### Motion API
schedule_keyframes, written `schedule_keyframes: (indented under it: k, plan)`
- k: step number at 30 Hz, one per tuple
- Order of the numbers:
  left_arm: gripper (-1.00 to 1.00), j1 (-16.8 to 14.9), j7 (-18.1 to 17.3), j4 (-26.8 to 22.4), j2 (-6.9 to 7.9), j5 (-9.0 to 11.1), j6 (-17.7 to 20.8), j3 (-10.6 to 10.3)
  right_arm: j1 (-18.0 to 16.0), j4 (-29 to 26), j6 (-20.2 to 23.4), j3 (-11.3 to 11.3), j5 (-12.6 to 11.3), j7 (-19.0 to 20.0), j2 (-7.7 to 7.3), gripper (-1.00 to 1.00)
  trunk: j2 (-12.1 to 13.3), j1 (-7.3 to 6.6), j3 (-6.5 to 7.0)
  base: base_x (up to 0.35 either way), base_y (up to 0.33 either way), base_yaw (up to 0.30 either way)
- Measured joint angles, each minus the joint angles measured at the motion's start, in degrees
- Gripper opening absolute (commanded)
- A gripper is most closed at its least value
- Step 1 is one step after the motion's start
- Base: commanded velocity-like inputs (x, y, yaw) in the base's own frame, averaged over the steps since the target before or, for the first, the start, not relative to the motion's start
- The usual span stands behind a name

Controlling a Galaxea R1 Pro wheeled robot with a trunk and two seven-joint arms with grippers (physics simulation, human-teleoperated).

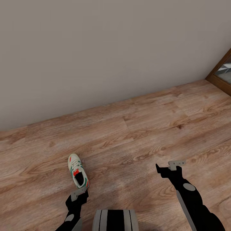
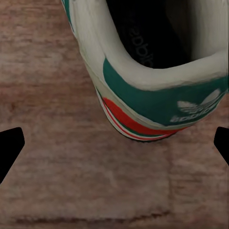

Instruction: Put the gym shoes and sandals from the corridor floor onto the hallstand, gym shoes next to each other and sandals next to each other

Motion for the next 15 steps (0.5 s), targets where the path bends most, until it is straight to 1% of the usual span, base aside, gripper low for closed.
schedule_keyframes:
  k: [6,15]
  plan:
    - [1.00,0.0,0.0,0.0,0.00,0.0,0.0,0.0,0.0,0.0,0.0,0.0,0.0,0.0,0.00,1.00,0.0,0.00,0.00,0.123,-0.082,0.000]
    - [1.00,0.0,0.0,0.0,0.02,0.0,0.0,0.1,0.0,0.0,0.0,0.0,0.0,0.0,0.00,1.00,0.0,0.00,0.00,0.019,-0.012,0.000]
